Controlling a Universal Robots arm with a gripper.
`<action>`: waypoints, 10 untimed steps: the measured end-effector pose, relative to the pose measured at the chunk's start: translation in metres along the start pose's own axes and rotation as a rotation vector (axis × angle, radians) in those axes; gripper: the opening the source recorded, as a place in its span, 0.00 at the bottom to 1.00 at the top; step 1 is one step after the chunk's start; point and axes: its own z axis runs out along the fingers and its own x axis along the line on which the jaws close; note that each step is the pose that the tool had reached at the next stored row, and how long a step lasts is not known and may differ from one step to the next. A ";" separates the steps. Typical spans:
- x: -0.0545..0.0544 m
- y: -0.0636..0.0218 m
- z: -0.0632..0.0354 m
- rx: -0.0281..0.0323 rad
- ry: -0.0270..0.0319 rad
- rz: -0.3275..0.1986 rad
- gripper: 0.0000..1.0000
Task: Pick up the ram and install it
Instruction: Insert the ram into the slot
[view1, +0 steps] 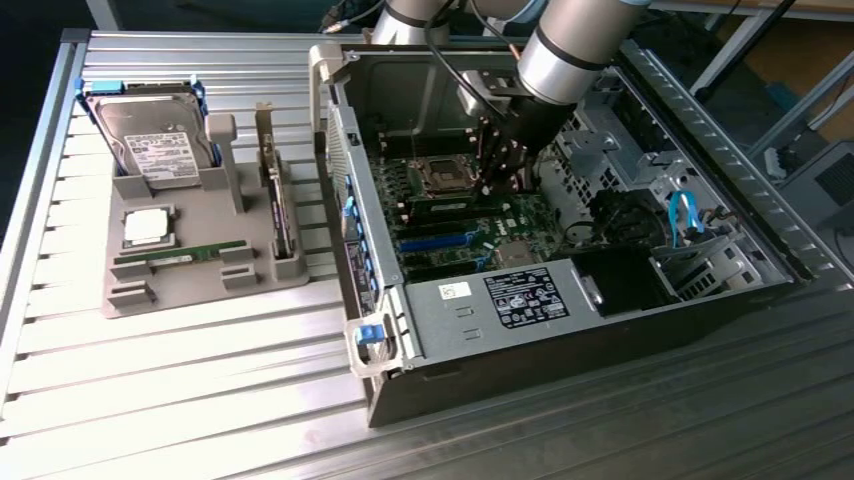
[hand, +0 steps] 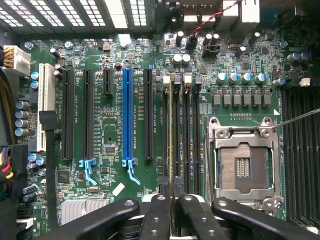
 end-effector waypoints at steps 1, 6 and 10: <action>0.000 0.0000 0.0000 0.0004 -0.0001 0.000 0.13; 0.000 0.0000 0.0000 0.0015 -0.0001 -0.001 0.13; 0.000 0.0003 -0.0025 0.0014 0.0002 -0.001 0.13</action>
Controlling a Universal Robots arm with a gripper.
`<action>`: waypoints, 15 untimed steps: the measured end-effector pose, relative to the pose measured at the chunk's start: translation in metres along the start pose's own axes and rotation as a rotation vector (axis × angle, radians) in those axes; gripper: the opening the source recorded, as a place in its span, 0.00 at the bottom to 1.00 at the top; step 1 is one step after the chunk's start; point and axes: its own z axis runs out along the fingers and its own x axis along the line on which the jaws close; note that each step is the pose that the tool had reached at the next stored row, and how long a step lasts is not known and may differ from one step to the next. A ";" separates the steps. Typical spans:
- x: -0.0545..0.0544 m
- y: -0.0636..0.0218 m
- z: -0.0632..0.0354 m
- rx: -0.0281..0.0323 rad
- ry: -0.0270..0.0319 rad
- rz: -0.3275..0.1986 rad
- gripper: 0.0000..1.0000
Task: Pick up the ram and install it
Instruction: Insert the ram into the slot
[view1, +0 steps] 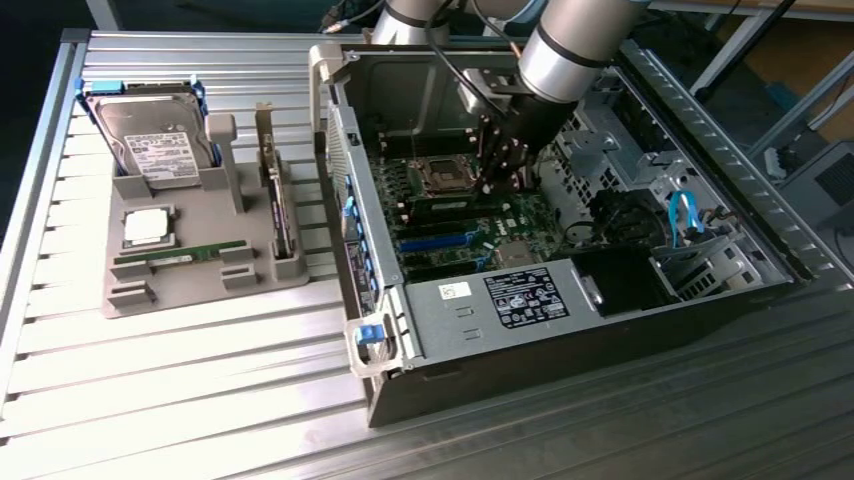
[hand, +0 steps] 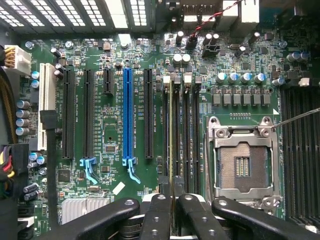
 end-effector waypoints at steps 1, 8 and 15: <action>0.000 0.0001 -0.0006 0.0001 0.0000 0.000 0.13; 0.000 0.0005 -0.0007 0.0259 -0.0003 0.000 0.13; 0.000 0.0040 -0.0003 0.0348 -0.0003 0.000 0.13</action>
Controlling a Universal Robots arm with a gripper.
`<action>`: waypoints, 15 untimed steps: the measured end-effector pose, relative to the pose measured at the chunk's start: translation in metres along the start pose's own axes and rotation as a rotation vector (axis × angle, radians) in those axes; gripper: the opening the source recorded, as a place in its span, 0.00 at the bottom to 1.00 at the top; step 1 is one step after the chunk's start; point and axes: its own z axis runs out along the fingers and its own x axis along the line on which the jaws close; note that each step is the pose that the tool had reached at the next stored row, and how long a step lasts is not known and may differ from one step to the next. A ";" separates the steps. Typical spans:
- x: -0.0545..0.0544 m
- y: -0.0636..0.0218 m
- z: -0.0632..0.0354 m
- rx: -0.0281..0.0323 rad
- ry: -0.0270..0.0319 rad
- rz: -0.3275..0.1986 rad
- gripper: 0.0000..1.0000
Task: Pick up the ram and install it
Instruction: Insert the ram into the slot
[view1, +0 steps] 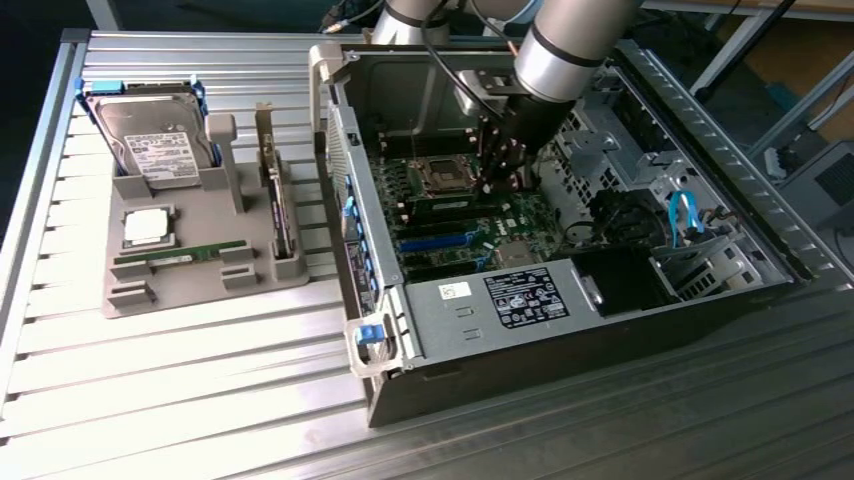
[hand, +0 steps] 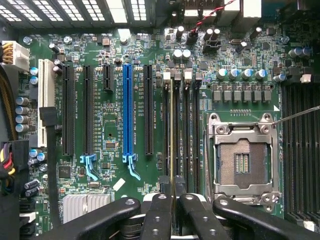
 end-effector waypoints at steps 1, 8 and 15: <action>0.000 0.0004 0.0000 0.0009 0.0000 0.000 0.13; 0.000 0.0017 0.0001 0.0029 0.0000 0.000 0.13; 0.000 0.0038 0.0003 0.0065 0.0000 0.000 0.13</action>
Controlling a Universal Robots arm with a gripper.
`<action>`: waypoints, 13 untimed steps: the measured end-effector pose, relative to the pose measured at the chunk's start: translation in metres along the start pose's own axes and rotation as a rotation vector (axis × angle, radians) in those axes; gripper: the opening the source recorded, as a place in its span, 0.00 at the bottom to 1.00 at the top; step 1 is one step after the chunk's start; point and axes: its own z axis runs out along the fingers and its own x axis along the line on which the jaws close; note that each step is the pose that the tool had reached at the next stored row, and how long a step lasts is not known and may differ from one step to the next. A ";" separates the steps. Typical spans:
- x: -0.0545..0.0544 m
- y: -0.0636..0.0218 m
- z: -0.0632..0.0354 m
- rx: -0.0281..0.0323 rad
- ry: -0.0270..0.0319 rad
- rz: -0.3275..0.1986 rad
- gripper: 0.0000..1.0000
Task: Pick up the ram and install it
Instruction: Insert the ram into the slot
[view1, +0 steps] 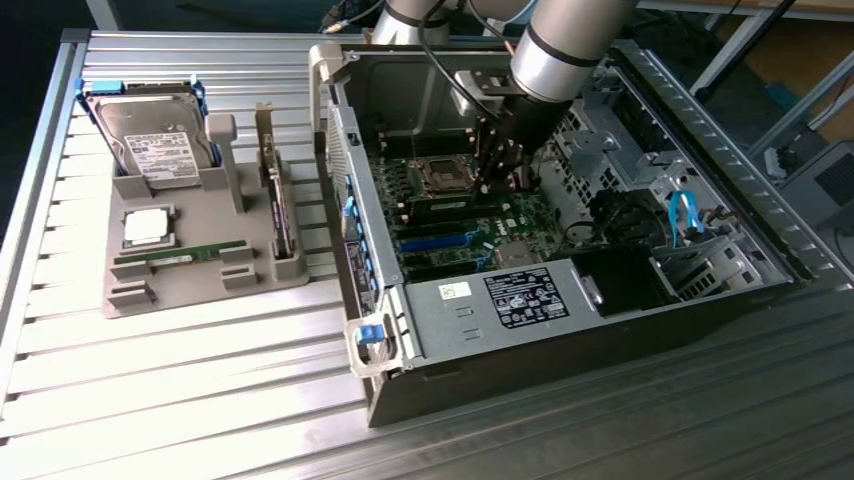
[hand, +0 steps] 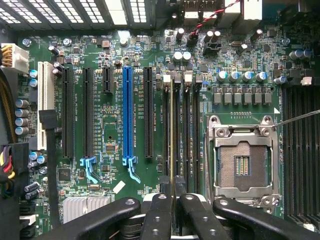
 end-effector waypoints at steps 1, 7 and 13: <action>0.000 0.0000 0.0000 0.0000 -0.0001 0.000 0.13; 0.001 0.0001 0.0000 0.0001 0.0000 0.000 0.13; 0.001 0.0011 0.0003 0.0010 0.0001 0.000 0.13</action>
